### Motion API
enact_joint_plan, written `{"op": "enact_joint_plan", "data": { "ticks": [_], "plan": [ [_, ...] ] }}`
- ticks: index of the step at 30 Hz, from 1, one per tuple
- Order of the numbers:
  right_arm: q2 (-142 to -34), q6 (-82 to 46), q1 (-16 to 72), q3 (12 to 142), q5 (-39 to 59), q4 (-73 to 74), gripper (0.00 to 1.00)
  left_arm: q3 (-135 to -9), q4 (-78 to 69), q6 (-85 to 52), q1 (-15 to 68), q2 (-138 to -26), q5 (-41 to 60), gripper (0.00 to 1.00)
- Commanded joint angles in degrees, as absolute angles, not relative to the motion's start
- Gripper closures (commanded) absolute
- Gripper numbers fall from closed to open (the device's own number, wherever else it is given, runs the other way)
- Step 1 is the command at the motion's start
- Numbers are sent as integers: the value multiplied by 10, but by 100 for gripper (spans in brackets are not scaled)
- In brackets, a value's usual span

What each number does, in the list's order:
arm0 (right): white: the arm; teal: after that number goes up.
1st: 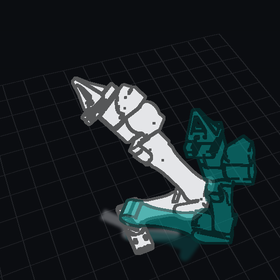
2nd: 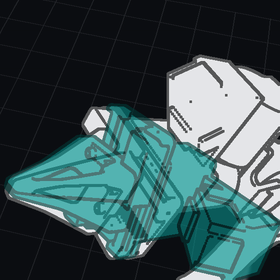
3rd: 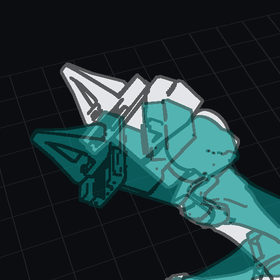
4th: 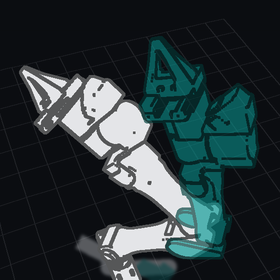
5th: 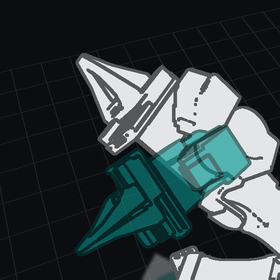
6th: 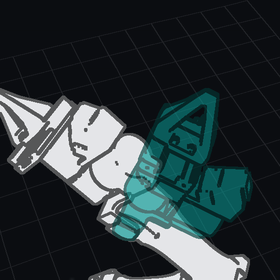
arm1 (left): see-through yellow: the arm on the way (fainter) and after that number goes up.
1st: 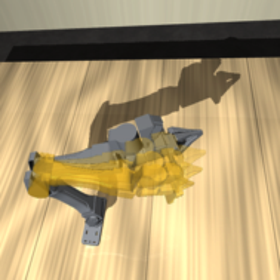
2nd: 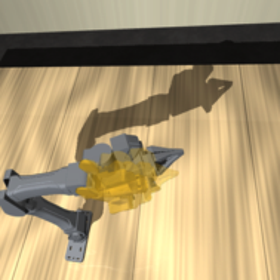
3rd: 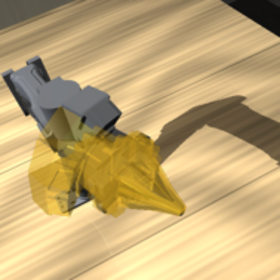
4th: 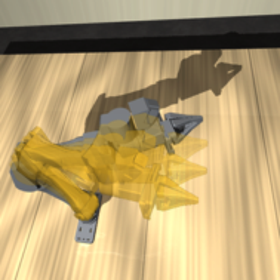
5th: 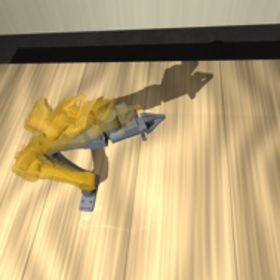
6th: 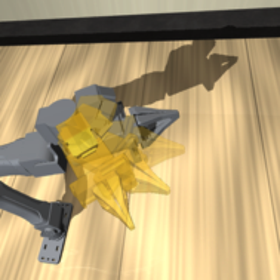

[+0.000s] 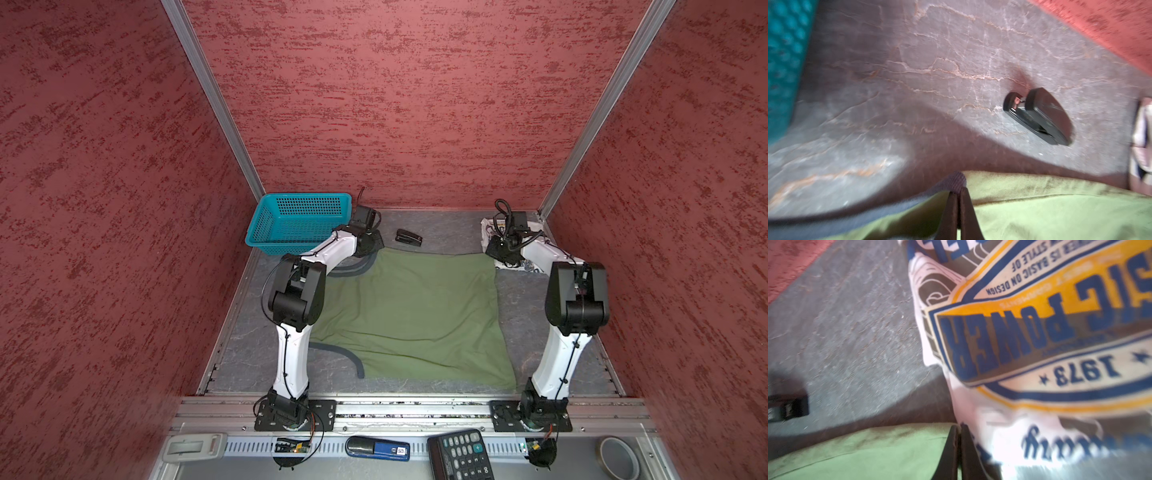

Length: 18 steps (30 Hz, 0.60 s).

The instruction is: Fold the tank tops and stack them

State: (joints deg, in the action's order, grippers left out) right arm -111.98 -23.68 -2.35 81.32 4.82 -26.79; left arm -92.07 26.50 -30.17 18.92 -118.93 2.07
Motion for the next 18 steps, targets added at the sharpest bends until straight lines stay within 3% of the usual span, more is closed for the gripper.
{"op": "enact_joint_plan", "data": {
  "ticks": [1, 18],
  "plan": [
    [-1064, -247, -25, 780, 59, -231, 95, -890, 211, -305, 184, -1151, 45, 97],
    [-836, -282, -27, 539, 96, -161, 98, -666, 142, -314, 199, -992, 115, 95]
  ]
}}
